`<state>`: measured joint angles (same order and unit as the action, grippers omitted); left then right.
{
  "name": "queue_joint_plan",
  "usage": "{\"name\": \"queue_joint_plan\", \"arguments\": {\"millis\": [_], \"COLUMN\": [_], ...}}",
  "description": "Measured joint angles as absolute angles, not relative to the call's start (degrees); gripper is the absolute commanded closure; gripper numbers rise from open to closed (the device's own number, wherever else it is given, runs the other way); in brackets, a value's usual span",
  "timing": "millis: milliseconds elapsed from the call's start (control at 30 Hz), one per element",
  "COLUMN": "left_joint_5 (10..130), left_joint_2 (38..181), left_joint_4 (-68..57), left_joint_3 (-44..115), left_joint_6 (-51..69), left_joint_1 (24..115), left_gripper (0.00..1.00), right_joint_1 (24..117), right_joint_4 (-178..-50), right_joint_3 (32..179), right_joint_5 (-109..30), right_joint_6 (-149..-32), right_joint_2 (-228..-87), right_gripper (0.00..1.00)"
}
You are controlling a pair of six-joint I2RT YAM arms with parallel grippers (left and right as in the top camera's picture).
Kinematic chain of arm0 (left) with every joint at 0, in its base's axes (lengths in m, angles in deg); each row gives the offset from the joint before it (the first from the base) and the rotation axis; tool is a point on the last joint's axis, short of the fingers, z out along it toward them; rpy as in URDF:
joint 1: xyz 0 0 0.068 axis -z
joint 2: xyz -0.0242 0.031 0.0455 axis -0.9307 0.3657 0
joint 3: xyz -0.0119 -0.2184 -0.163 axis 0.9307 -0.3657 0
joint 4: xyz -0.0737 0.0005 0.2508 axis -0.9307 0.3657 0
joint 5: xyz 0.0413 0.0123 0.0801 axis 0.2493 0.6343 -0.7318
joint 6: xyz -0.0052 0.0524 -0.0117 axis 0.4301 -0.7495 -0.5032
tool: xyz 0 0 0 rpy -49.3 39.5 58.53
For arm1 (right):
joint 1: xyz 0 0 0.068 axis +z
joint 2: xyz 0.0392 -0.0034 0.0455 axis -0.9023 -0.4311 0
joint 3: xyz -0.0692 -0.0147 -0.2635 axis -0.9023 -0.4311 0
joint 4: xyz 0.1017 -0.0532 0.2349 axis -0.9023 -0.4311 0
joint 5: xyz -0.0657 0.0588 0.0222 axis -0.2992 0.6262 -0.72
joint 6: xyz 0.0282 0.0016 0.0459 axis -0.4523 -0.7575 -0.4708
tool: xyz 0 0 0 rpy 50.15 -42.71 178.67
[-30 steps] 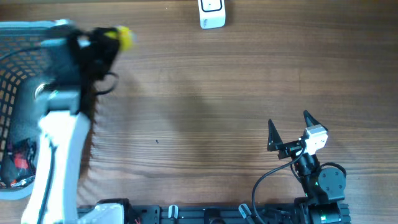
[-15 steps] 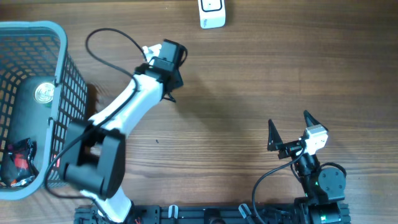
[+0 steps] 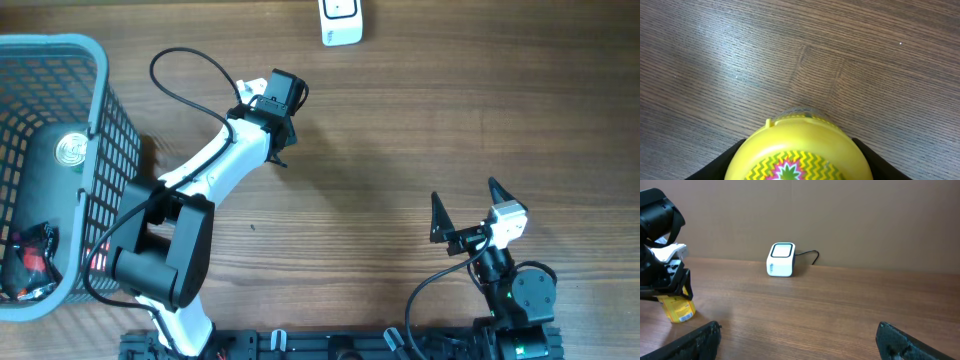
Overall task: Scan the item barcode
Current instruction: 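Lift the yellow container out and set it on the table center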
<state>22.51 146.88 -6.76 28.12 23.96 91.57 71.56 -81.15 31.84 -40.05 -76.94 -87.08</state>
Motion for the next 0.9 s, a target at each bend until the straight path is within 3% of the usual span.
{"name": "queue_joint_plan", "arguments": {"millis": [400,467,567,633,900], "left_joint_5": [25.0,25.2,25.3,25.4,25.3], "left_joint_2": [146.9,146.9,146.9,146.9,146.7], "left_joint_4": [-5.7,-5.1,-3.9,-3.1,-2.6], "left_joint_3": [28.1,28.1,28.1,28.1,28.1], "left_joint_6": [23.1,24.5,28.1,30.6,34.9], "left_joint_1": [91.6,91.6,91.6,91.6,91.6], "left_gripper": [0.37,0.33,0.2,0.0,0.0], "right_joint_1": [71.6,71.6,71.6,71.6,71.6], "right_joint_4": [-81.2,-81.2,-81.2,-81.2,-81.2], "right_joint_3": [31.8,31.8,31.9,31.8,31.9], "right_joint_5": [-40.1,-40.1,-40.1,-40.1,-40.1], "right_joint_6": [-76.9,-76.9,-76.9,-76.9,-76.9], "right_joint_2": [-87.1,-87.1,-87.1,-87.1,-87.1], "right_gripper": [0.0,0.0,0.0,0.0,0.0]}}
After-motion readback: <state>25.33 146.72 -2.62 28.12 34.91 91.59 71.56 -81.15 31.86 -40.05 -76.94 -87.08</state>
